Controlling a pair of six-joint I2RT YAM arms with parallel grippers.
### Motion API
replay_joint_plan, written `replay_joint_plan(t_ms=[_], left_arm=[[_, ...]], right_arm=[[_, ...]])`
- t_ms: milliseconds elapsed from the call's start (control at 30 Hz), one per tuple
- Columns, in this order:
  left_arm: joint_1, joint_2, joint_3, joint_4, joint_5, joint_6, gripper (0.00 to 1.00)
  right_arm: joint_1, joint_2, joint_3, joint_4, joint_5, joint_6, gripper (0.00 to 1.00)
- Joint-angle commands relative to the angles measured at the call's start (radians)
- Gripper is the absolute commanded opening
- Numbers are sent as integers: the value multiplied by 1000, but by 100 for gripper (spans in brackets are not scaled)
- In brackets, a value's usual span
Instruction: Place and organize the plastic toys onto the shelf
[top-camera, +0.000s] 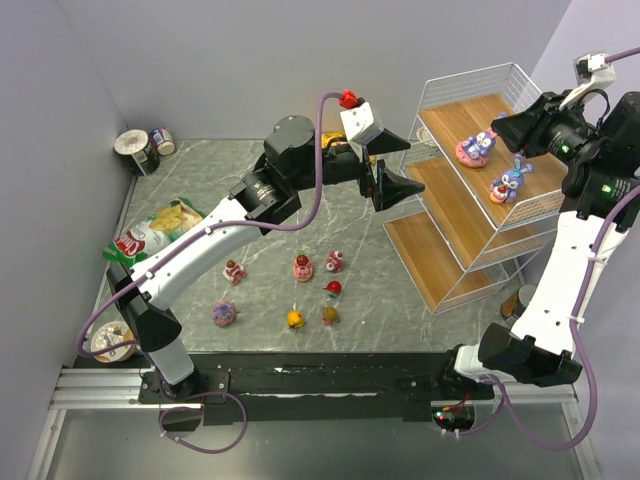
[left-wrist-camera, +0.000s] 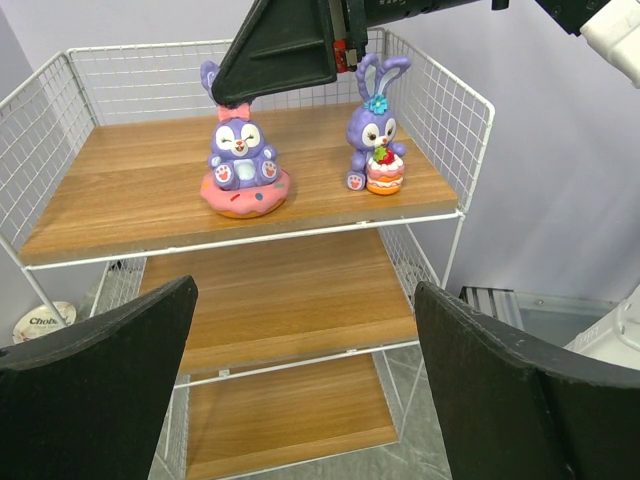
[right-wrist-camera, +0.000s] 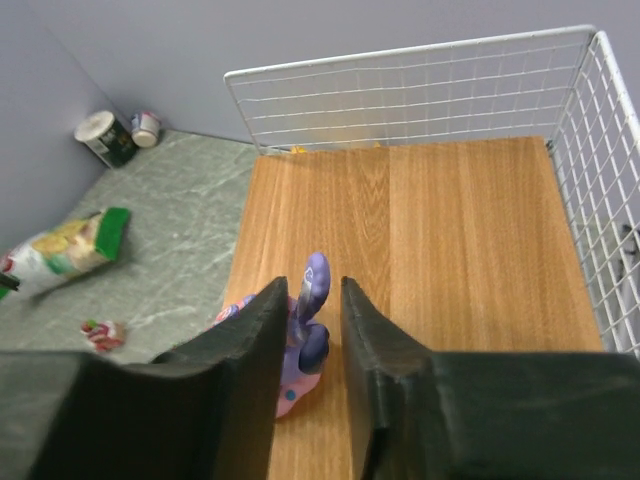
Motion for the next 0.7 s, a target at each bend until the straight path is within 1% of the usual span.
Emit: replay_joint_plan(t_ms=[0, 33, 133, 267, 300, 433, 500, 567, 667], left_arm=[[2, -5, -1, 48, 18, -9, 96], [2, -5, -1, 48, 18, -9, 96], [2, -5, 4, 46, 12, -8, 96], [2, -6, 7, 45, -2, -8, 96], [2, -6, 7, 46, -6, -9, 96], [2, -9, 4, 42, -34, -16, 96], [2, -17, 2, 34, -71, -19, 96], [4, -25, -5, 26, -103, -23, 96], [5, -64, -39, 10, -198, -43, 96]], right_arm=[[-13, -15, -4, 45, -8, 16, 41], [-14, -16, -4, 49, -2, 19, 49], [-16, -16, 13, 54, 1, 33, 57], [-18, -16, 54, 55, 13, 63, 63], [-18, -16, 62, 55, 16, 66, 66], [-18, -24, 99, 72, 31, 91, 73], [-16, -30, 109, 87, 42, 114, 76], [-19, -38, 120, 106, 39, 135, 77], [-18, -55, 128, 149, 28, 175, 79]])
